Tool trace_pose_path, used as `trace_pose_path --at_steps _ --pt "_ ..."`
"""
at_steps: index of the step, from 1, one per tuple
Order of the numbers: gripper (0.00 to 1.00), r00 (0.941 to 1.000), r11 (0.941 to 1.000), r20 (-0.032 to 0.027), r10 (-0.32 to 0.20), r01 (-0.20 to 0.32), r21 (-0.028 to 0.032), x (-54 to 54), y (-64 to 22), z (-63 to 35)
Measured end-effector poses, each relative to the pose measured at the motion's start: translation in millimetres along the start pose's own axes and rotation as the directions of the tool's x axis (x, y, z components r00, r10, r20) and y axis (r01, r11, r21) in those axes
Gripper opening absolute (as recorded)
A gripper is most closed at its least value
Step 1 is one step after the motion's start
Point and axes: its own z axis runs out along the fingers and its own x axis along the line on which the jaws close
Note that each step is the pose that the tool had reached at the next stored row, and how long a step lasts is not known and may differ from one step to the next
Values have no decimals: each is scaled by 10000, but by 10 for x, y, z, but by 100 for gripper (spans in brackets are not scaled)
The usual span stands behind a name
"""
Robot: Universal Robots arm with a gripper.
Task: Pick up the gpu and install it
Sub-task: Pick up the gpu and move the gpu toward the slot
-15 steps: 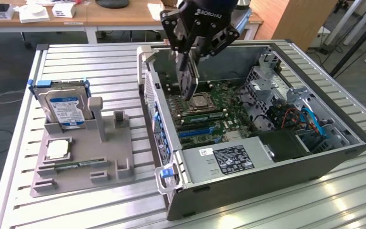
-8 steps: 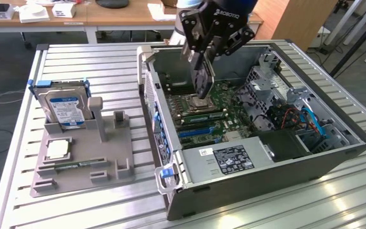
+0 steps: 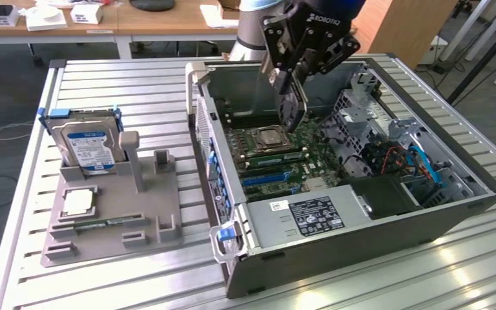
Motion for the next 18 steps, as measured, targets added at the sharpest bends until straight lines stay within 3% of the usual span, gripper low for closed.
trace_pose_path --at_steps 1,3,8,10,15,18 --pt "27 10000 10000 72 -6 6 -10 -27 4 -2" --pt "27 9999 10000 158 -14 14 -19 -82 16 -6" --pt "27 9996 10000 274 -22 23 -31 -223 70 2" --pt "27 9994 10000 356 -30 31 -39 -268 95 7" --pt "27 9975 9999 703 -55 62 -89 -339 155 15" --pt "27 9971 9999 759 -59 68 -108 -381 180 32"
